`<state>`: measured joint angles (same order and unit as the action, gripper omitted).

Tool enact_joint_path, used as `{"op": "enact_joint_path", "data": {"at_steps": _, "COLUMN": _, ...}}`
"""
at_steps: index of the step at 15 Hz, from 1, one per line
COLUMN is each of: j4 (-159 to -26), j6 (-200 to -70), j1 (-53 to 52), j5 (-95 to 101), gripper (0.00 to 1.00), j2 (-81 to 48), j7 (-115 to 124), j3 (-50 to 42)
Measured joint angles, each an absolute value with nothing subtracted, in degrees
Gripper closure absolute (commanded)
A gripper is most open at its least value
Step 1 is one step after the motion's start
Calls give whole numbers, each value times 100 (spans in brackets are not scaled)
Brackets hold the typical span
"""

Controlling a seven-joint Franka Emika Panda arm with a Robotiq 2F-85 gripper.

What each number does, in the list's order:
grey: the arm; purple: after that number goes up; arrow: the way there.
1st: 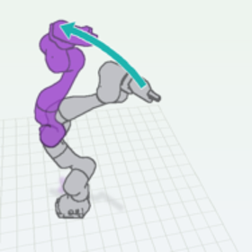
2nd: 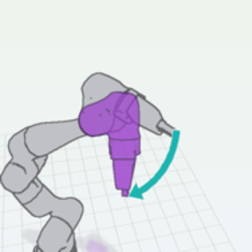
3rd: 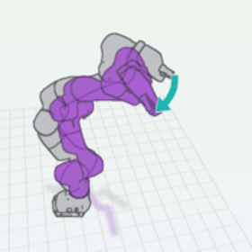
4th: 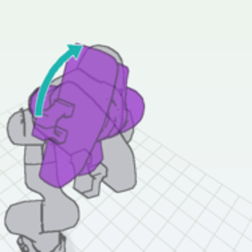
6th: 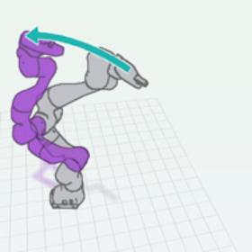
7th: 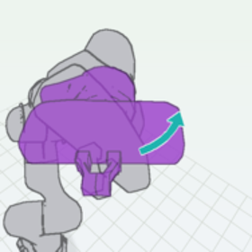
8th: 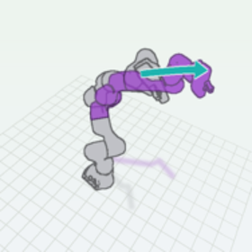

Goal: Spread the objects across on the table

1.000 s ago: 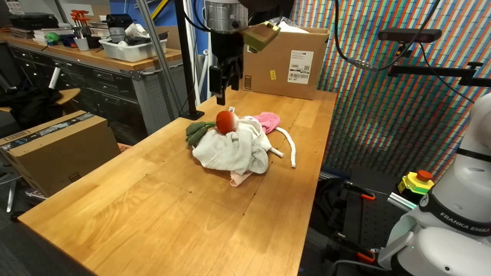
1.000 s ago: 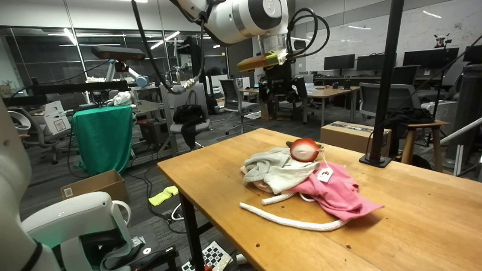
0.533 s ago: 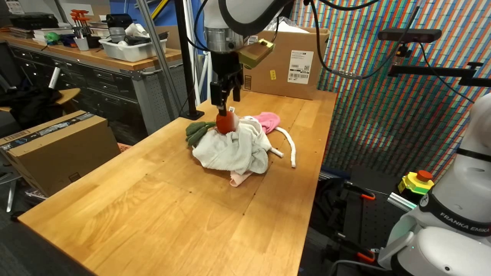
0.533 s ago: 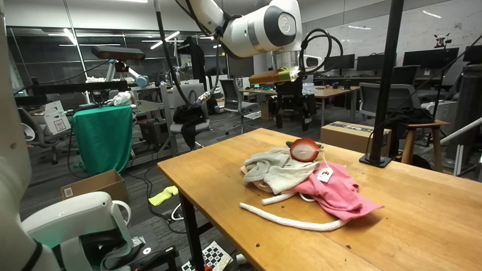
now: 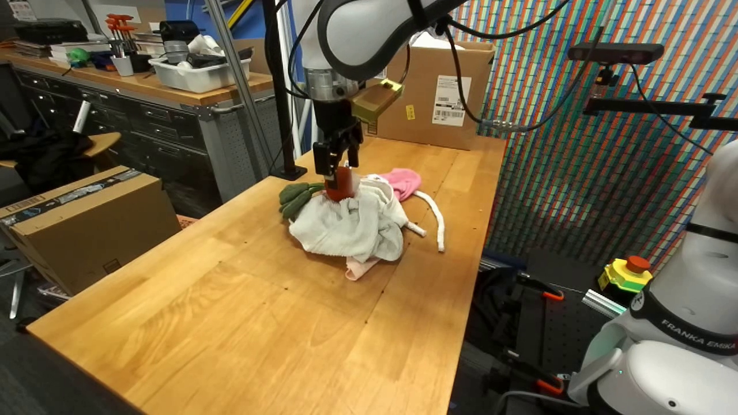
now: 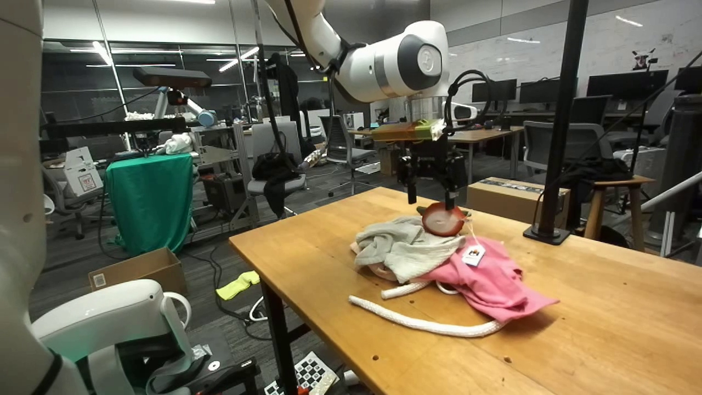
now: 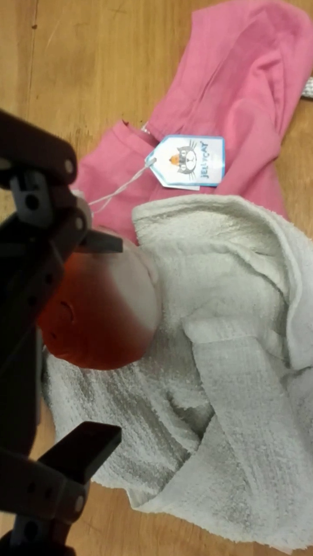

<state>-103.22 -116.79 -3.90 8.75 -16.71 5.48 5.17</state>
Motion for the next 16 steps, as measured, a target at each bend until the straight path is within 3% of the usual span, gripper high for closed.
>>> {"op": "enact_joint_path", "data": {"at_steps": 8, "j4": -10238, "j6": -12127, "j1": -396, "j5": 881, "gripper": 0, "j2": -1974, "j7": 548, "j3": 402}}
{"op": "enact_joint_path", "data": {"at_steps": 10, "j4": -10238, "j6": -12185, "j1": -400, "j5": 895, "gripper": 26, "j2": -2005, "j7": 548, "j3": 360}}
{"op": "enact_joint_path", "data": {"at_steps": 16, "j4": -10238, "j6": -12203, "j1": -428, "j5": 1111, "gripper": 73, "j2": -2016, "j7": 555, "j3": 267}}
